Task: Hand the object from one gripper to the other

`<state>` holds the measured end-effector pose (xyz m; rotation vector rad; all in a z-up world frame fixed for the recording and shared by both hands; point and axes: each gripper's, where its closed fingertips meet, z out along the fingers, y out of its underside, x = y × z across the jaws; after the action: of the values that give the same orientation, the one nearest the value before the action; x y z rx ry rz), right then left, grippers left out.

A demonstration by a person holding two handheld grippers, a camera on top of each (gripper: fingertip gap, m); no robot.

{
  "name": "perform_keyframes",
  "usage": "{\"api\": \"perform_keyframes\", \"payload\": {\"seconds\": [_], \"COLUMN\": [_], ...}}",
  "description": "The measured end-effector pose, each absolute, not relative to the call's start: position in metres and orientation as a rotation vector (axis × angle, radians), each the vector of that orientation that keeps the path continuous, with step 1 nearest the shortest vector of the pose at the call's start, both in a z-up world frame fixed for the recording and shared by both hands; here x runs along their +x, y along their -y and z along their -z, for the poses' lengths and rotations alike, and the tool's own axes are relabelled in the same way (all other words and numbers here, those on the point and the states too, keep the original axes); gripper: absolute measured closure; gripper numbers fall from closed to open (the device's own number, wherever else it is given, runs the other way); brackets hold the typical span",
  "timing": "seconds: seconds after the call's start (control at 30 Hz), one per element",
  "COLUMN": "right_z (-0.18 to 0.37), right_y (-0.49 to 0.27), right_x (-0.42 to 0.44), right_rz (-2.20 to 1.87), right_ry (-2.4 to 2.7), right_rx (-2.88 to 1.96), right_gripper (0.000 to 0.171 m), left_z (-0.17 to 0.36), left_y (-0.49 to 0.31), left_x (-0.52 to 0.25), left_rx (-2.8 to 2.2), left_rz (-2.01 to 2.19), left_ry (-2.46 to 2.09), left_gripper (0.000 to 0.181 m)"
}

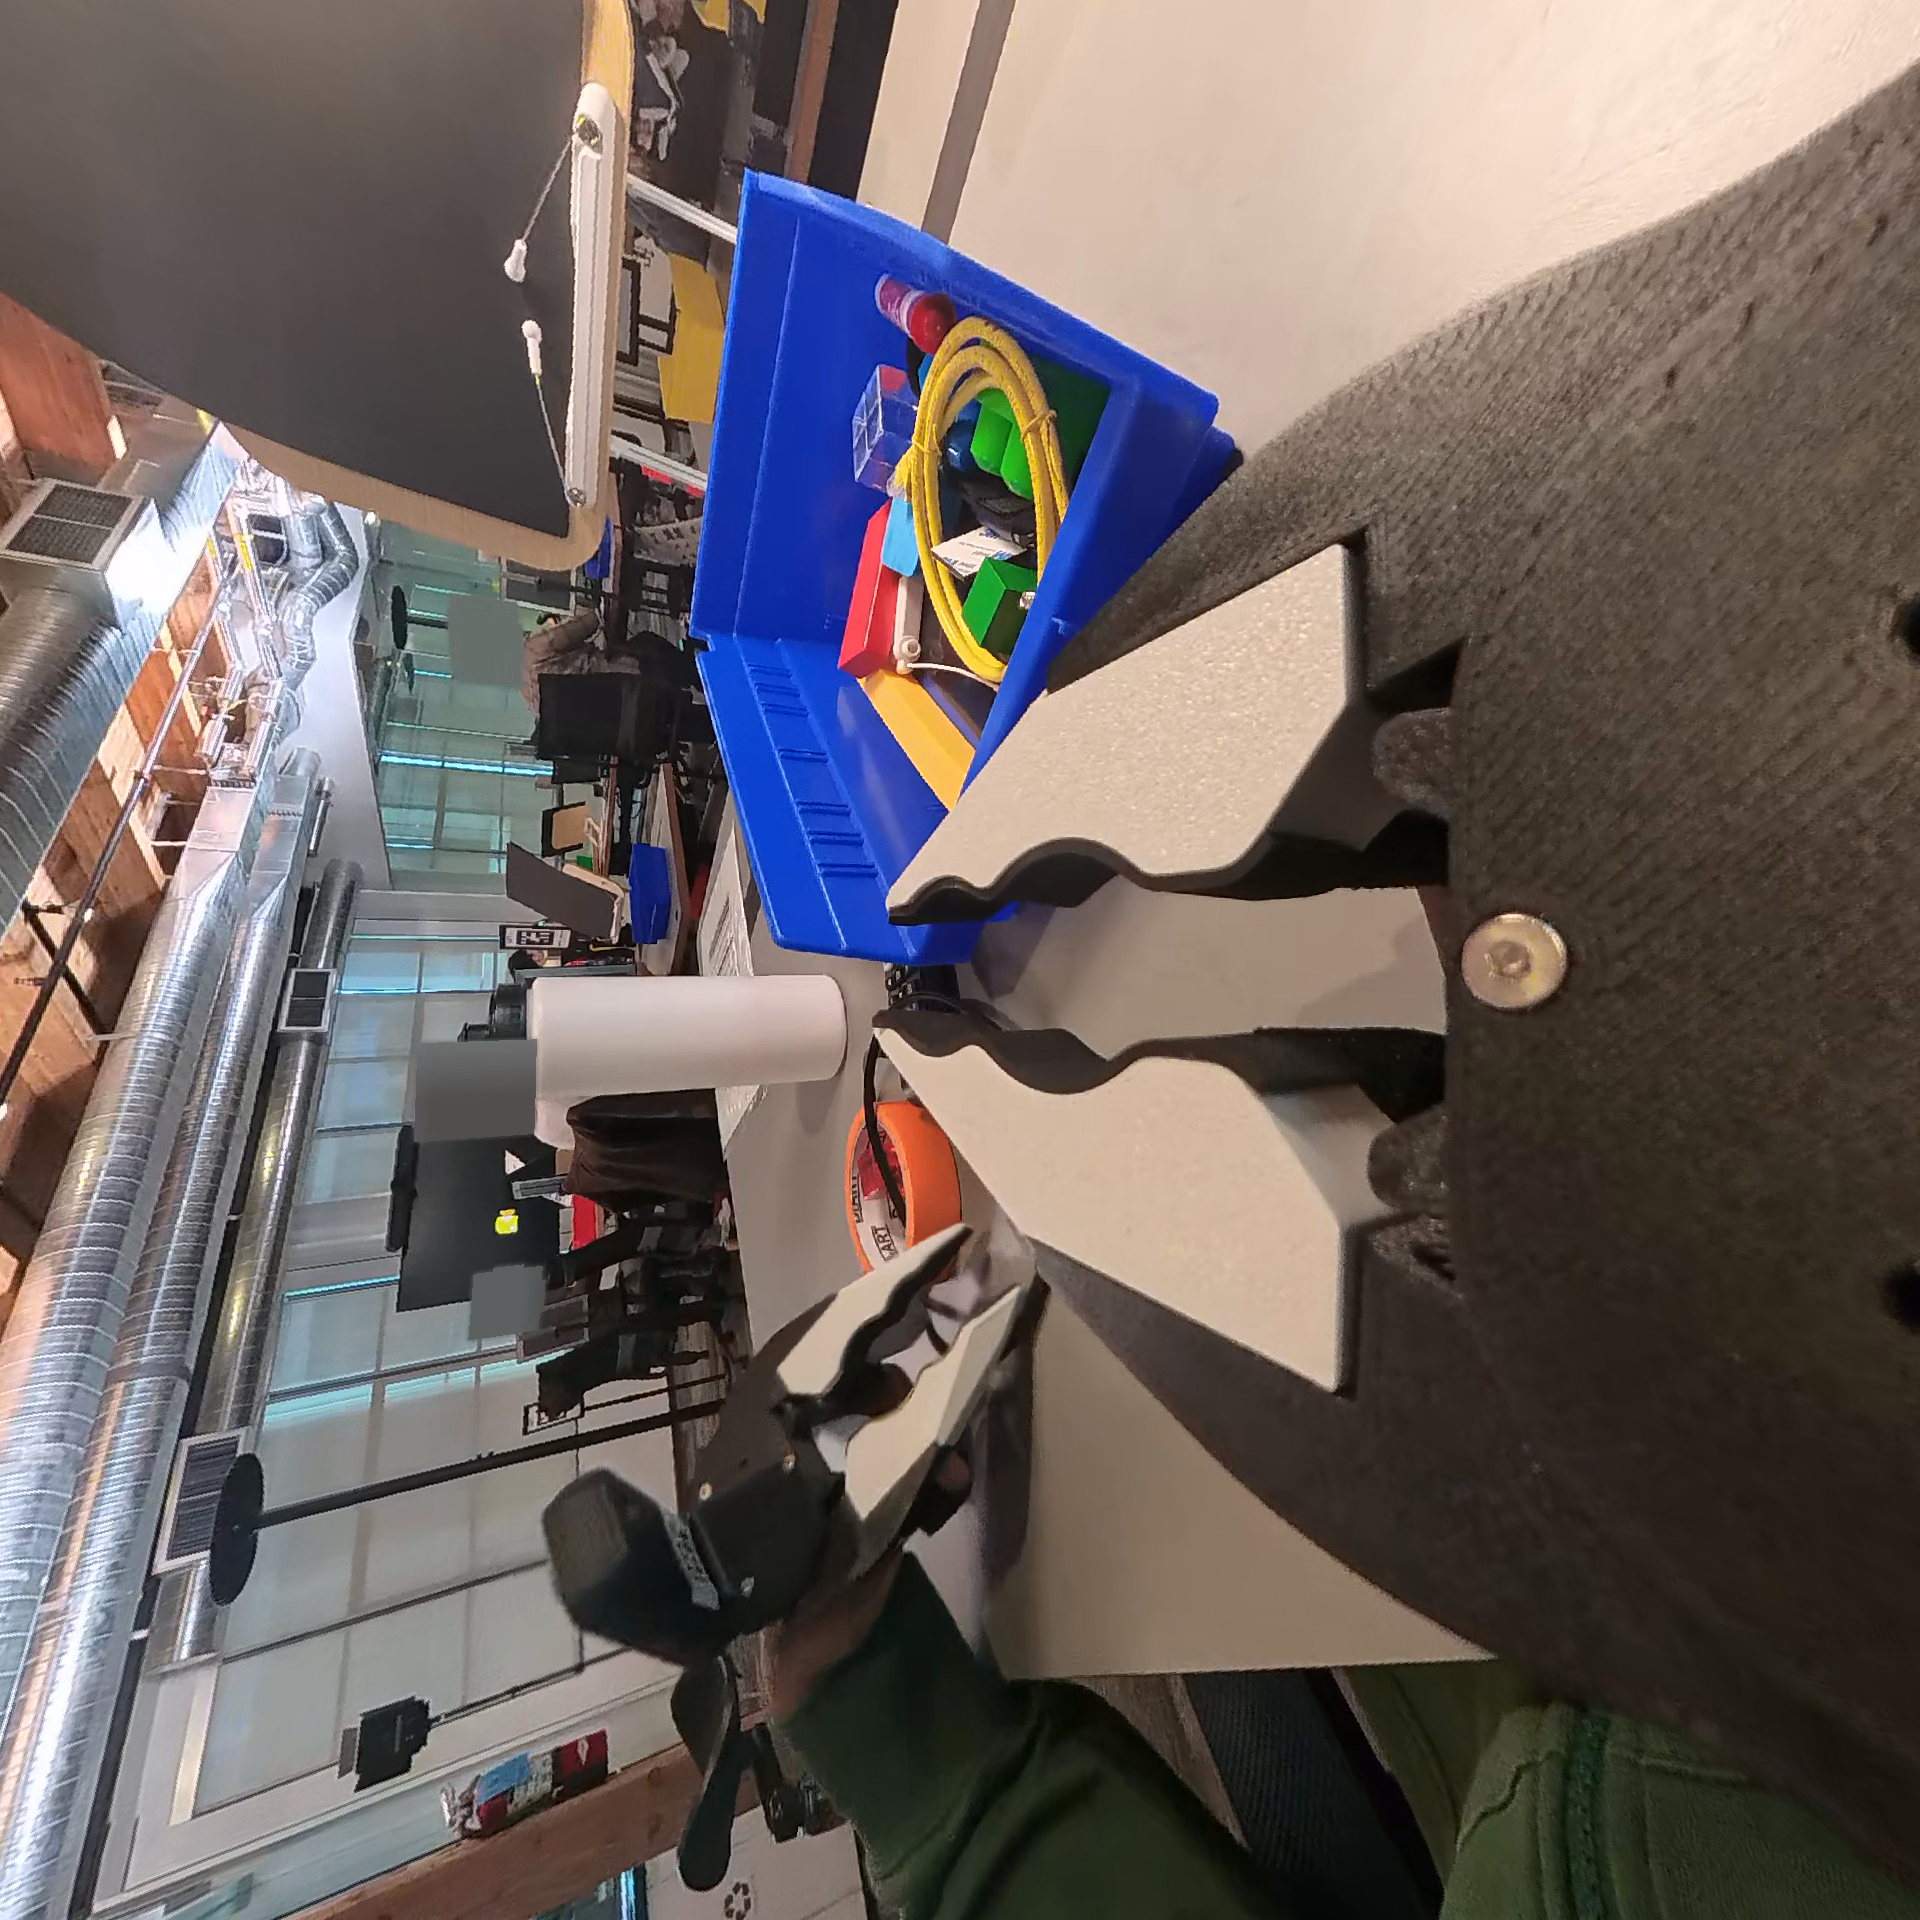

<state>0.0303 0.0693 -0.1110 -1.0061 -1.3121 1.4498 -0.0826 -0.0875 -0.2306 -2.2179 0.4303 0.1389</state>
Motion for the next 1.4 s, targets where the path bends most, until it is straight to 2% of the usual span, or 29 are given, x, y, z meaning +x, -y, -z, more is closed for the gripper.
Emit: {"api": "perform_keyframes", "payload": {"seconds": [0.2,0.3,0.87,0.93,1.03,1.13,1.3,1.4], "right_z": [0.110,0.110,0.110,0.111,0.110,0.110,0.110,0.110], "right_y": [-0.068,-0.067,-0.065,-0.065,-0.065,-0.064,-0.062,-0.061], "right_x": [0.031,0.031,0.032,0.032,0.032,0.032,0.033,0.033], "right_rz": [-1.442,-1.436,-1.422,-1.420,-1.417,-1.415,-1.411,-1.409], "right_ry": [1.312,1.316,1.321,1.324,1.324,1.327,1.332,1.333], "right_rx": [-0.992,-0.985,-0.974,-0.972,-0.967,-0.962,-0.948,-0.944], "right_gripper": [0.155,0.155,0.155,0.155,0.155,0.155,0.155,0.155], "left_z": [0.236,0.237,0.201,0.204,0.213,0.227,0.238,0.238], "left_y": [0.084,0.085,0.118,0.113,0.098,0.084,0.075,0.078], "left_x": [-0.092,-0.099,-0.126,-0.109,-0.091,-0.083,-0.088,-0.091], "left_rx": [-2.264,-2.281,-2.182,-2.179,-2.210,-2.260,-2.305,-2.328], "left_rz": [-0.203,-0.245,-0.364,-0.296,-0.267,-0.248,-0.279,-0.319], "left_ry": [-0.382,-0.358,-0.215,-0.275,-0.351,-0.395,-0.382,-0.398], "left_gripper": [0.163,0.180,0.181,0.176,0.150,0.146,0.177,0.181]}}
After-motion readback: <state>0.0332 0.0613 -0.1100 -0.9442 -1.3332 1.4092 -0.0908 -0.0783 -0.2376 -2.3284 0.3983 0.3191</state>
